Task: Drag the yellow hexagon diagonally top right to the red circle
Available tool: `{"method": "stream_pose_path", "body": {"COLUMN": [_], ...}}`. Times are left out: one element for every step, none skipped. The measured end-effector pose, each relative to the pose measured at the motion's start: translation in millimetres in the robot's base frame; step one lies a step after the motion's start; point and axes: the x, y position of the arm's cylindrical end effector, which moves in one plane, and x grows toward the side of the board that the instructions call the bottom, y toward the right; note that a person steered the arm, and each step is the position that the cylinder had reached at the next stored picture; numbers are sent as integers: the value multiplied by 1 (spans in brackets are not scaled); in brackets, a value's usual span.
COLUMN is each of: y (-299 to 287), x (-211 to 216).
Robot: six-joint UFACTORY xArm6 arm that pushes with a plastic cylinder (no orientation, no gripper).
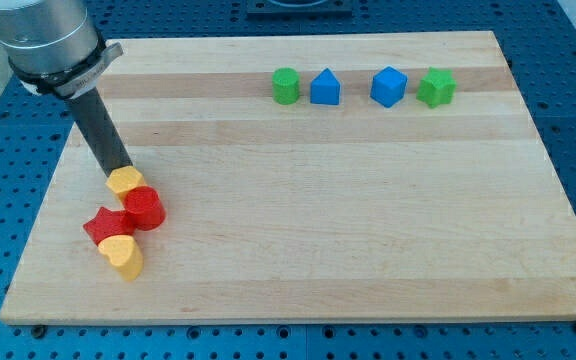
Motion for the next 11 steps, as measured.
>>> {"method": "stream_pose_path", "body": {"y": [-14, -20, -23, -24, -24, -24, -18, 18, 55, 70, 68], "x": [-9, -12, 9, 33, 37, 38, 38, 21, 2, -6, -6]}}
